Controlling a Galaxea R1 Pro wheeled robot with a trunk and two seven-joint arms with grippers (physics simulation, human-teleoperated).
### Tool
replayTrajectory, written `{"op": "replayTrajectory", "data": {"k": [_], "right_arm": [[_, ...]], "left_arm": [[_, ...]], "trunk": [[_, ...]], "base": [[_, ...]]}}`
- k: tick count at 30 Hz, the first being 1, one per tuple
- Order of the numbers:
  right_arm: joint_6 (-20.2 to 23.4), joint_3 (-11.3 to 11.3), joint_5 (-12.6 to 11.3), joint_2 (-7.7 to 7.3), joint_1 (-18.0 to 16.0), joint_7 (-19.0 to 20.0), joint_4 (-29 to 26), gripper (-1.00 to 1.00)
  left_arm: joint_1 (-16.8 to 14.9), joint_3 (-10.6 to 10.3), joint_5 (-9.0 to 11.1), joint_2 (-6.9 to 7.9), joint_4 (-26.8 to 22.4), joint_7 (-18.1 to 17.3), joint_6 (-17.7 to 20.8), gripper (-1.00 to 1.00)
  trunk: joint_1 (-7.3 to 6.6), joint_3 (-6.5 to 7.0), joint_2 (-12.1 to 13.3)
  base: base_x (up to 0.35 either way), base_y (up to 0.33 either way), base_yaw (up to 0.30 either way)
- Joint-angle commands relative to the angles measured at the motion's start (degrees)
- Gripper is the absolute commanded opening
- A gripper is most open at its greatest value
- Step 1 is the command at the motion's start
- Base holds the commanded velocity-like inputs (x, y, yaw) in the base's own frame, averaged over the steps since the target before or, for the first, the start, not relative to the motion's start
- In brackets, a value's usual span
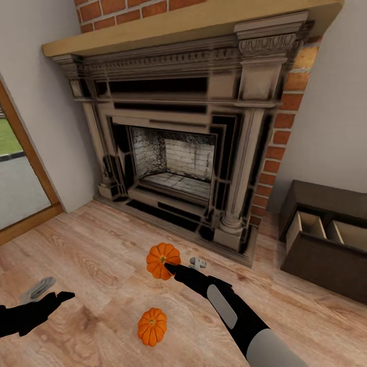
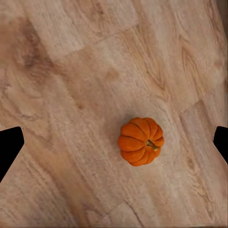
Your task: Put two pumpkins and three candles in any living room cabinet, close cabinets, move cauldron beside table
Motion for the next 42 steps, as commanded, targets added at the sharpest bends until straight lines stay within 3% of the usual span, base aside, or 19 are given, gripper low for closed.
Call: {"op": "replayTrajectory", "data": {"k": [1, 16, 42], "right_arm": [[0.04, -0.03, -0.16, 0.0, -0.01, -0.18, -0.04, -1.0], [-0.09, -0.38, -3.2, 0.01, -0.02, -0.21, 1.11, -1.0], [0.12, -0.43, -3.46, 0.03, -0.02, -0.35, 1.28, -1.0]], "left_arm": [[0.0, 0.0, 0.01, 0.0, 0.0, 0.0, 0.0, 1.0], [0.0, 0.0, 0.01, 0.01, 0.0, 0.0, 0.0, 1.0], [0.0, 0.0, -0.08, 0.02, 0.0, 0.0, 0.0, 1.0]], "trunk": [[0.0, 0.0, 0.0], [0.0, -0.49, 0.0], [0.0, -2.63, 0.0]], "base": [[0.0, 0.0, -0.284], [-0.001, 0.0, -0.248], [-0.009, 0.03, -0.152]]}}
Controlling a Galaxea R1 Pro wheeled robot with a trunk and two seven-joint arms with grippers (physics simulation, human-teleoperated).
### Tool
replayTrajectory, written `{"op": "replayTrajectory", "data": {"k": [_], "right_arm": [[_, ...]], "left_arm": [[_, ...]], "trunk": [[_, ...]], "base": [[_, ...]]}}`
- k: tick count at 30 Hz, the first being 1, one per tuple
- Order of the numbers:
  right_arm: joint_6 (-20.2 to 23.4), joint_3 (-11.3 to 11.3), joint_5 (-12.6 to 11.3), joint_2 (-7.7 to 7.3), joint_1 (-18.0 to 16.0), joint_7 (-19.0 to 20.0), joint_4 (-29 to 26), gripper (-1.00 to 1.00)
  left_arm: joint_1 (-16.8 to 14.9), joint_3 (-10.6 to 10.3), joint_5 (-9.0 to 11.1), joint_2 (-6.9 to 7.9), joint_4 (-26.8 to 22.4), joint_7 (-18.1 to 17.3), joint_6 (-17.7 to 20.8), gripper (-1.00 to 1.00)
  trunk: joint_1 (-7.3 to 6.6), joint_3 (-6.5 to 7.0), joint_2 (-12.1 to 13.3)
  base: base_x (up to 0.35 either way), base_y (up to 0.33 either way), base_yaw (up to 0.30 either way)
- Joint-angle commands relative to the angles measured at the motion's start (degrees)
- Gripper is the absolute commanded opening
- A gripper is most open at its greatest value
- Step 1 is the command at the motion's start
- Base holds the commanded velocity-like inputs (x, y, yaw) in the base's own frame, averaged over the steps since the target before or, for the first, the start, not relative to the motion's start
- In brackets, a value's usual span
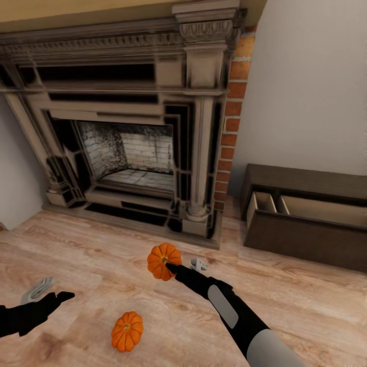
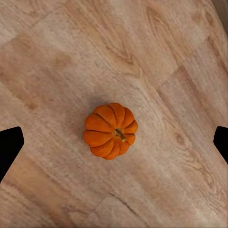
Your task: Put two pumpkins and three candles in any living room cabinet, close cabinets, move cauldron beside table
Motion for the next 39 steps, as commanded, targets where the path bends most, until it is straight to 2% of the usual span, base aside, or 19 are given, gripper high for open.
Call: {"op": "replayTrajectory", "data": {"k": [1, 10, 29, 39], "right_arm": [[0.03, 0.0, -0.06, -0.01, 0.0, -0.15, -0.02, -1.0], [-1.02, 0.46, 0.63, -0.02, 0.0, 0.0, -0.11, -1.0], [-1.78, 0.44, 0.41, -0.03, 0.0, -0.12, 0.24, -1.0], [-1.63, 0.2, 0.09, -0.02, 0.0, -0.1, 0.24, -1.0]], "left_arm": [[0.0, 0.0, 0.01, 0.0, 0.0, 0.0, 0.0, 1.0], [0.0, 0.0, 0.01, 0.0, 0.0, 0.0, 0.0, 1.0], [0.0, 0.0, 0.01, 0.0, 0.0, 0.0, 0.0, 1.0], [0.0, 0.0, 0.01, 0.01, 0.0, 0.0, 0.0, 1.0]], "trunk": [[0.0, -0.09, 0.0], [0.0, -0.31, 0.0], [0.0, -0.31, 0.0], [0.0, -0.61, 0.0]], "base": [[0.0, 0.039, -0.146], [0.0, 0.066, -0.033], [0.0, 0.044, -0.002], [0.0, 0.089, -0.21]]}}
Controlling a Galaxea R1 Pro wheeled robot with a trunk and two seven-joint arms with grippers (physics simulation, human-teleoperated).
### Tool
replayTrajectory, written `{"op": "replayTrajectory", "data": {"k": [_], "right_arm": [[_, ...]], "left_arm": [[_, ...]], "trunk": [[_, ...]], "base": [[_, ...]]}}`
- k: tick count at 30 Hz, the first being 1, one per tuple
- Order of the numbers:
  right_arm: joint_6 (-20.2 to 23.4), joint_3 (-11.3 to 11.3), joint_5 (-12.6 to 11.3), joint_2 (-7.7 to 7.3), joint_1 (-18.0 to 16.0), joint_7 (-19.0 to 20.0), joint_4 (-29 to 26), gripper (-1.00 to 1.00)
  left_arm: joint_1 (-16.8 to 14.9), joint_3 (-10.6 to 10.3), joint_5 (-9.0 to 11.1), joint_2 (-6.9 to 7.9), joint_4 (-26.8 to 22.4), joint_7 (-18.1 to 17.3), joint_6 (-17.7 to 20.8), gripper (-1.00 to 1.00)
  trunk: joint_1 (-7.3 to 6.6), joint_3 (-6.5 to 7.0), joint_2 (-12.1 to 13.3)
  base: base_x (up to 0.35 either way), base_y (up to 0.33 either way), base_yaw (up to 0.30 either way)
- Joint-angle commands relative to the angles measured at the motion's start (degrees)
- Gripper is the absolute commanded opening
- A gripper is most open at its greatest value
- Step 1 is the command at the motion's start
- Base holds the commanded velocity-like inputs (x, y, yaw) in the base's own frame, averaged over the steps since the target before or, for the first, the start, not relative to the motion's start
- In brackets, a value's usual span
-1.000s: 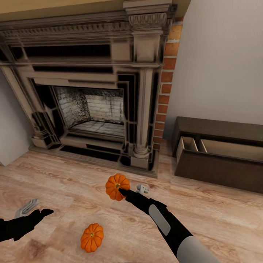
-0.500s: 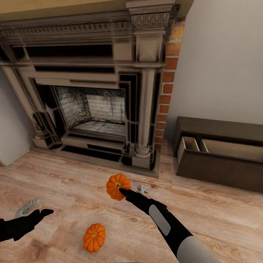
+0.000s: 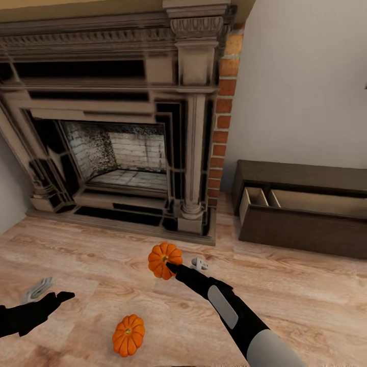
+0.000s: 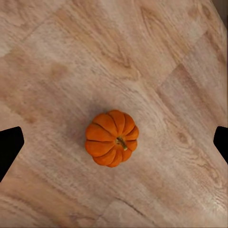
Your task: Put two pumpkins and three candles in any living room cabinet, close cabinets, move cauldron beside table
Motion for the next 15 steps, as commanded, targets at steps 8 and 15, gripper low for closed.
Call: {"op": "replayTrajectory", "data": {"k": [8, 15], "right_arm": [[0.02, -0.02, -0.03, 0.0, 0.0, -0.11, -0.02, -1.0], [0.02, -0.02, -0.09, 0.0, 0.0, -0.14, -0.02, -1.0]], "left_arm": [[0.0, 0.0, 0.01, -0.01, 0.0, 0.0, 0.0, 1.0], [0.0, 0.0, 0.01, 0.03, 0.0, -0.02, 0.0, 1.0]], "trunk": [[0.0, -0.27, 0.0], [0.0, -0.5, 0.0]], "base": [[0.0, 0.064, -0.256], [0.0, 0.094, -0.258]]}}
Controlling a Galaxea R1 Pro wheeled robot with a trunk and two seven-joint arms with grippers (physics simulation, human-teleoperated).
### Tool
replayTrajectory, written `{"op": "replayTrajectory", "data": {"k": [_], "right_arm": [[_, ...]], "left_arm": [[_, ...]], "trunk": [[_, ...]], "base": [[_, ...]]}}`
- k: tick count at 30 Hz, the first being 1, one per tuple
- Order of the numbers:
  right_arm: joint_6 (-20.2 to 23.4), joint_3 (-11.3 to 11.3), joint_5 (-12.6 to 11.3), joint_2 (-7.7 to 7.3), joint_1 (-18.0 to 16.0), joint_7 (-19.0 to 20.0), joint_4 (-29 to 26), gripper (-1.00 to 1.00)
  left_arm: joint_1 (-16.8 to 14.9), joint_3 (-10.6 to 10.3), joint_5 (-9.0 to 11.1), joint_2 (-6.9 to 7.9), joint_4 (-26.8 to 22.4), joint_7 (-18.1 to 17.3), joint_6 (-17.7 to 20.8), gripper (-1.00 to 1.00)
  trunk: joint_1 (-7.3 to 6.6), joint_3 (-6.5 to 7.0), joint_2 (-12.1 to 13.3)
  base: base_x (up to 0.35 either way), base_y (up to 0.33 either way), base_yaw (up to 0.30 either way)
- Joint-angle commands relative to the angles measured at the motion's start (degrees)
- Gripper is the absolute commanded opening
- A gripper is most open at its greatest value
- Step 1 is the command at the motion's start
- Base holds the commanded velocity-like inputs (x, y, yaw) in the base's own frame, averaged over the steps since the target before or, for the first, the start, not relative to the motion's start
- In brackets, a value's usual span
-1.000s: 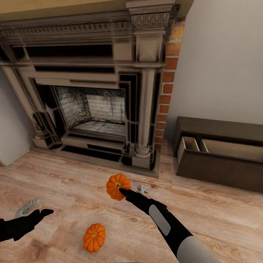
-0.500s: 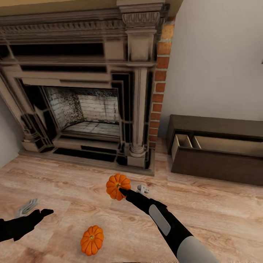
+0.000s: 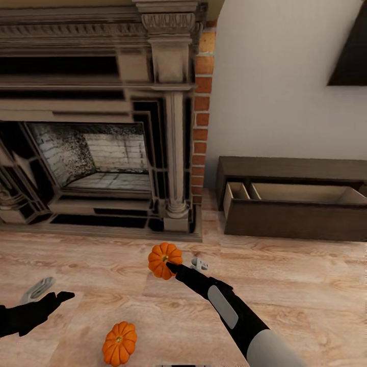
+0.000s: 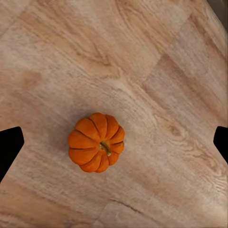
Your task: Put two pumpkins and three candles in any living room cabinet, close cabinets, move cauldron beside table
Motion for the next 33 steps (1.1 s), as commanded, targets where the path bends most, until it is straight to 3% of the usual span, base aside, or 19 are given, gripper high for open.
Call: {"op": "replayTrajectory", "data": {"k": [1, 7, 19, 29, 33], "right_arm": [[-0.03, 0.01, -0.06, 0.0, 0.0, -0.19, -0.02, -1.0], [-0.08, 0.11, 0.02, 0.0, 0.0, -0.15, -0.02, -1.0], [0.08, -0.35, -0.02, 0.04, 0.0, -0.88, 0.44, -1.0], [0.19, -0.4, 0.07, -0.01, 0.0, -0.88, 0.5, -1.0], [0.23, -0.18, 0.19, 0.06, 0.0, -0.94, 0.55, -1.0]], "left_arm": [[0.0, 0.0, 0.01, 0.01, 0.0, 0.01, 0.0, 1.0], [0.0, 0.0, 0.01, 0.04, 0.0, -0.01, 0.0, 1.0], [0.0, 0.25, -0.08, 0.26, 0.0, 0.01, -0.07, 1.0], [0.0, 0.26, 0.0, 0.3, 0.0, -0.44, -0.03, 1.0], [0.0, 0.19, -0.05, 0.37, 0.0, -2.76, -0.01, 1.0]], "trunk": [[0.0, -0.03, 0.0], [0.0, -0.11, 0.0], [0.0, -0.11, 0.0], [0.26, -2.33, -0.13], [0.36, -3.21, -0.19]], "base": [[0.0, 0.204, -0.258], [0.0, 0.212, -0.107], [0.0, 0.016, -0.003], [0.0, 0.0, 0.0], [0.0, 0.0, 0.0]]}}
